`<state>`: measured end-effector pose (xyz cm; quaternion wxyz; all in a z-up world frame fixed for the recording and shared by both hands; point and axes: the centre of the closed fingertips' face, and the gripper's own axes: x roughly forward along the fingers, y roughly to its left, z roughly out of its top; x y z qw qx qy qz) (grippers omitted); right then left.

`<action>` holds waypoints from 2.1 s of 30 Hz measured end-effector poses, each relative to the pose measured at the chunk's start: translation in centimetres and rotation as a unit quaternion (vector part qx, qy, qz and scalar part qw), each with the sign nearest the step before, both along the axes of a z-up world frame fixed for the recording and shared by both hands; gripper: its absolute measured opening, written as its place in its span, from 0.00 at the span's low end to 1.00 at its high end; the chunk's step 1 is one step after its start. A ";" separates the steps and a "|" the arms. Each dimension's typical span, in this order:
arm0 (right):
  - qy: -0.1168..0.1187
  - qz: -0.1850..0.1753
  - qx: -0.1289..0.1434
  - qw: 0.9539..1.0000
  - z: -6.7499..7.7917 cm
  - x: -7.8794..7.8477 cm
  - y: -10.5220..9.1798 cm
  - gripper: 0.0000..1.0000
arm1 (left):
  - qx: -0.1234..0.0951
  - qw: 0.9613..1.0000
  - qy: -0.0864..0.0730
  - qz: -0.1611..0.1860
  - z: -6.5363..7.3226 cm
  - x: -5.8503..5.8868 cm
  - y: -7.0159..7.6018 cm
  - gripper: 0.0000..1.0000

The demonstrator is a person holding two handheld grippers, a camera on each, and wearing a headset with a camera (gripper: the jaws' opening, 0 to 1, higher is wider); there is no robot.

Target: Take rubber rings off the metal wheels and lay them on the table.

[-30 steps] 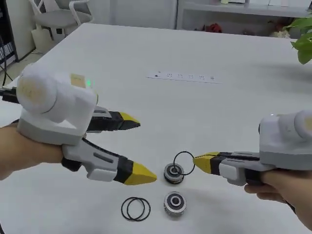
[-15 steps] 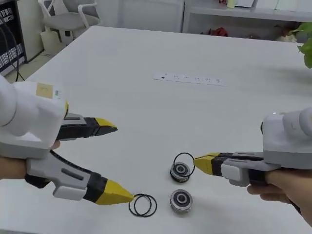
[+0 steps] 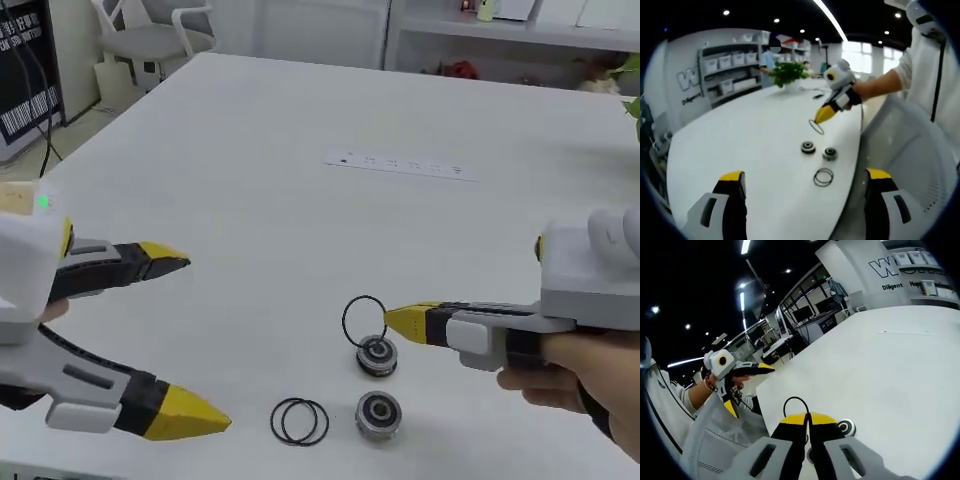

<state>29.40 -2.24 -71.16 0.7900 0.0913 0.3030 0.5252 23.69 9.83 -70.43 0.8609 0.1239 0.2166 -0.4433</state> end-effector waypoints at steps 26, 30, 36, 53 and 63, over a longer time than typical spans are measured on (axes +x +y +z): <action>0.020 0.080 -0.021 0.996 -1.8 -3.1 4.7 0.00 | 0.003 0.999 0.037 0.022 -3.4 -2.3 1.3 1.00; 0.024 0.089 -0.026 0.995 -2.3 -3.5 5.0 0.00 | 0.003 0.999 0.040 0.023 -3.6 -2.5 1.4 1.00; 0.029 0.099 -0.037 0.994 -3.2 -3.6 5.4 0.00 | 0.001 0.999 0.042 0.028 -3.7 -2.6 1.5 1.00; 0.052 0.111 -0.080 0.989 -6.7 -4.1 5.6 0.00 | -0.001 0.999 0.042 0.026 -3.7 -2.5 1.3 1.00; 0.059 0.105 -0.112 0.986 -8.6 -4.0 5.4 0.00 | -0.002 0.999 0.039 0.028 -3.6 -2.5 1.4 1.00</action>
